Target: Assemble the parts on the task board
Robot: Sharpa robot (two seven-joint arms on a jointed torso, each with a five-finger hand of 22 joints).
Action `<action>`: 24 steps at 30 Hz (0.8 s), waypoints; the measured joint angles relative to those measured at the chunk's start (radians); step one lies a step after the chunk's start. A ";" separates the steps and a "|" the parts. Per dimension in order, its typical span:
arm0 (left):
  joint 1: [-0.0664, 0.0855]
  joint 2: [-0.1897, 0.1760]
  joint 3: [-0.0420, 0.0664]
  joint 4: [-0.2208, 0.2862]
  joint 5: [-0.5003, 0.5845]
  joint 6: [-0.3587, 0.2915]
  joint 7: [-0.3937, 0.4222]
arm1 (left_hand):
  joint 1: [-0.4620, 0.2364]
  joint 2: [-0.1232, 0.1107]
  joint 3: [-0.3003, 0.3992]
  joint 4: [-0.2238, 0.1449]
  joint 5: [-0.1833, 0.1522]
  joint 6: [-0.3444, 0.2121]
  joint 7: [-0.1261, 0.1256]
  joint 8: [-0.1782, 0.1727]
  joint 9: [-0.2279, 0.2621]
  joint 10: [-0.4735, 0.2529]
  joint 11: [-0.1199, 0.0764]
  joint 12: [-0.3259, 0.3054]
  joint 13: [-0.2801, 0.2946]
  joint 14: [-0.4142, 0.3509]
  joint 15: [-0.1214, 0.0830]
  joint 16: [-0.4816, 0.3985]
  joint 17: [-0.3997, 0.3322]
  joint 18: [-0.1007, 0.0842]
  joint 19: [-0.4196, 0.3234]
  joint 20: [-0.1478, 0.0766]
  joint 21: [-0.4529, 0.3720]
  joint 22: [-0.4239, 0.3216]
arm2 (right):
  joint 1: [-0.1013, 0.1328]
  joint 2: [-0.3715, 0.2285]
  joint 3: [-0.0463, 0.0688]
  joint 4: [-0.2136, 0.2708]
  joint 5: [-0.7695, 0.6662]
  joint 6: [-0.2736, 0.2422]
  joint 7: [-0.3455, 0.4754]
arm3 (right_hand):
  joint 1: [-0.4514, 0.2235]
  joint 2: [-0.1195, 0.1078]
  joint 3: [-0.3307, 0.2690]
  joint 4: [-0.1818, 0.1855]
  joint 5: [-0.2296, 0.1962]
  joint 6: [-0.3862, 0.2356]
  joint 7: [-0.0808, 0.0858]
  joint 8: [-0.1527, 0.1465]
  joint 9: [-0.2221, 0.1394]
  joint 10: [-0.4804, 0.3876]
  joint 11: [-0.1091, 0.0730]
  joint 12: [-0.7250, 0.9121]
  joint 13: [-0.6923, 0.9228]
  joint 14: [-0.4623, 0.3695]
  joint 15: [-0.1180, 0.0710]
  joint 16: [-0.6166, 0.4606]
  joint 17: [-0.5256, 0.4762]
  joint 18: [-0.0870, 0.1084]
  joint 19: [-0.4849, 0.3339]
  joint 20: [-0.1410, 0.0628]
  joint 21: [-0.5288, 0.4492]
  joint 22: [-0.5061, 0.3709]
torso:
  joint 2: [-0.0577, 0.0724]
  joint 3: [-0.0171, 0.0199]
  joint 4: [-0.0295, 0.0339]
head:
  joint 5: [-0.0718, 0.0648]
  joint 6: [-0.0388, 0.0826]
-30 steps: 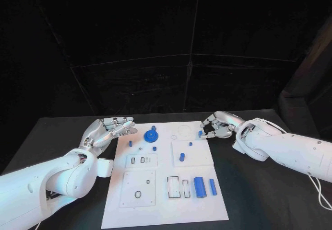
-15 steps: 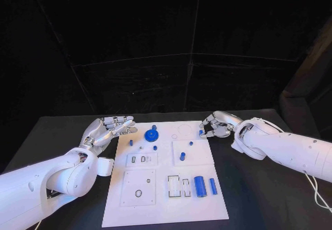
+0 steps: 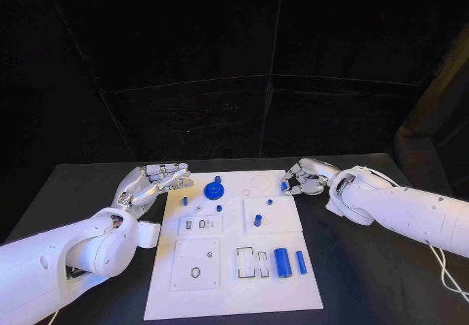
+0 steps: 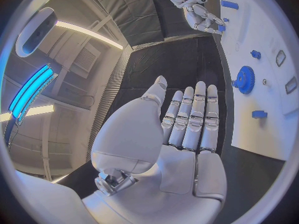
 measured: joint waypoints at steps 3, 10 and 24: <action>0.000 0.000 0.000 0.000 0.000 0.000 0.000 | 0.000 0.000 0.000 0.000 0.000 0.000 0.000 0.000 0.000 0.000 0.000 0.000 0.000 0.000 0.000 0.000 0.000 0.000 0.000 0.000 0.000 0.000 | 0.000 0.000 0.000 -0.002 -0.002 0.003 -0.002 | 0.000 0.000 0.000 0.000 0.000 0.000 0.000 0.000 0.000 0.000 0.000 0.000 0.001 0.000 0.000 0.000 0.000 0.000 0.000 0.000 0.000 0.000 | 0.000 0.0000 -0.0002 | 0.000 0.000; 0.000 0.000 0.000 -0.001 0.000 0.000 -0.001 | 0.000 0.000 0.000 0.000 0.000 0.000 0.000 0.000 0.000 0.000 0.000 0.000 0.000 0.000 0.000 0.000 0.000 0.000 0.000 0.000 0.000 0.000 | 0.000 0.003 0.000 -0.004 -0.006 0.007 -0.006 | 0.000 0.000 0.000 0.000 0.000 0.008 0.001 0.000 0.000 0.000 0.000 0.001 0.001 0.000 0.000 0.000 0.000 0.000 0.000 0.000 0.000 0.003 | 0.000 0.0001 -0.0006 | -0.002 -0.001; 0.000 0.000 0.000 -0.001 0.000 0.000 -0.003 | 0.000 0.000 0.000 0.000 0.000 0.000 0.000 0.000 0.000 0.000 0.000 0.000 0.000 0.000 0.000 0.000 0.001 0.000 0.000 0.000 0.000 0.000 | 0.000 0.015 0.000 -0.007 -0.001 0.002 -0.016 | -0.016 0.024 0.025 0.000 -0.028 0.075 -0.025 0.025 0.008 0.011 -0.018 0.007 0.028 -0.004 -0.015 0.000 0.000 0.000 0.003 -0.008 0.000 0.011 | 0.000 0.0001 -0.0001 | -0.004 -0.003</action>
